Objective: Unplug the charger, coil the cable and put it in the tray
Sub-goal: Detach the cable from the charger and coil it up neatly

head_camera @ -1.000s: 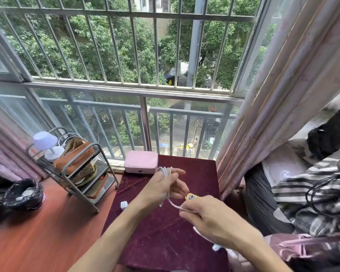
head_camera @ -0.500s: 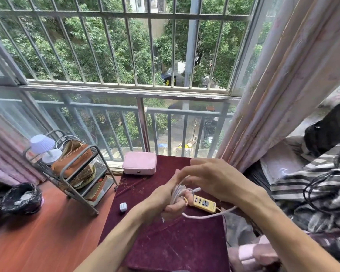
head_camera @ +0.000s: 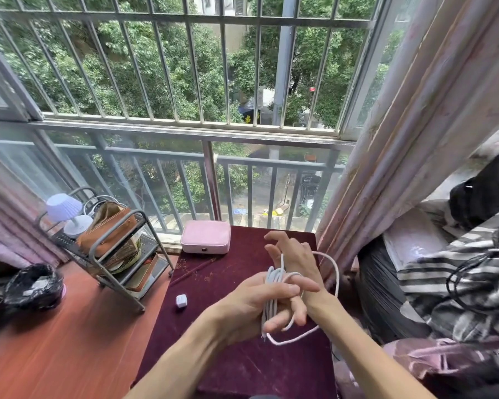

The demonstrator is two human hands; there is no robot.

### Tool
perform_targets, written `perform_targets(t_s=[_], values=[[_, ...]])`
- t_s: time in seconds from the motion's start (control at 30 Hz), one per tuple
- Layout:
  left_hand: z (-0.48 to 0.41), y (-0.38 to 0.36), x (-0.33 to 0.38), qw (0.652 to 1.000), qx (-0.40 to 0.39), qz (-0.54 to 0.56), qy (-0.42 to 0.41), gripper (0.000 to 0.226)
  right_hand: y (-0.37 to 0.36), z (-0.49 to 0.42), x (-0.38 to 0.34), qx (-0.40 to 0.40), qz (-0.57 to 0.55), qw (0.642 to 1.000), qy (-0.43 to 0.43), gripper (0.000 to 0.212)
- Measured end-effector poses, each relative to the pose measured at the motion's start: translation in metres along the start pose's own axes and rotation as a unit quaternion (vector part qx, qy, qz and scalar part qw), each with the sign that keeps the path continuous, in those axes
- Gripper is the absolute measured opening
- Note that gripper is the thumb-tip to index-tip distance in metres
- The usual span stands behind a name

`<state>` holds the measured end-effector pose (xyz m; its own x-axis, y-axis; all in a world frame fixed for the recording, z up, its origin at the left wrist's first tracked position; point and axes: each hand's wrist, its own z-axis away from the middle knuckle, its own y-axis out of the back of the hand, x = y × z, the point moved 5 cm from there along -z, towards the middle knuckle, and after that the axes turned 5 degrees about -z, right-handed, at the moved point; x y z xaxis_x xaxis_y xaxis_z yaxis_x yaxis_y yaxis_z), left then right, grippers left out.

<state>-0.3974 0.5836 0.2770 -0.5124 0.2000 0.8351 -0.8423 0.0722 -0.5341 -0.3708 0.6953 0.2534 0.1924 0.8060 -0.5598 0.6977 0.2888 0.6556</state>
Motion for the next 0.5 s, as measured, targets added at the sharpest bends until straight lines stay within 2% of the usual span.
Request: perform_targets(t_s=[0.1,0.13,0.17,0.23,0.3,0.37,0.5], values=[[0.001,-0.001,0.001,1.000,0.023,0.002,-0.012,0.027,-0.016,-0.004,0.005,-0.035,-0.030,0.990,-0.136,0.054],[0.001,-0.001,0.001,0.999,0.029,0.018,-0.016,0.026,-0.022,-0.002,0.006,-0.056,-0.022,0.985,-0.163,0.057],[0.001,-0.001,0.002,0.998,0.036,0.046,-0.024,0.024,-0.026,0.001,0.005,-0.079,-0.031,0.981,-0.175,0.055],[0.001,0.002,0.007,0.992,0.049,0.106,-0.054,0.025,-0.035,0.018,0.010,-0.108,-0.148,0.959,-0.218,0.048],[-0.002,0.008,0.014,0.985,0.062,0.137,-0.086,0.030,-0.049,0.043,0.015,-0.156,-0.246,0.923,-0.252,0.028],[-0.005,0.019,0.022,0.981,0.090,0.129,-0.115,0.033,-0.053,0.060,0.009,-0.173,-0.252,0.922,-0.237,0.020],[-0.006,0.053,0.030,0.971,0.186,0.058,-0.136,0.030,-0.048,0.071,0.000,-0.125,-0.263,0.935,-0.203,0.022]])
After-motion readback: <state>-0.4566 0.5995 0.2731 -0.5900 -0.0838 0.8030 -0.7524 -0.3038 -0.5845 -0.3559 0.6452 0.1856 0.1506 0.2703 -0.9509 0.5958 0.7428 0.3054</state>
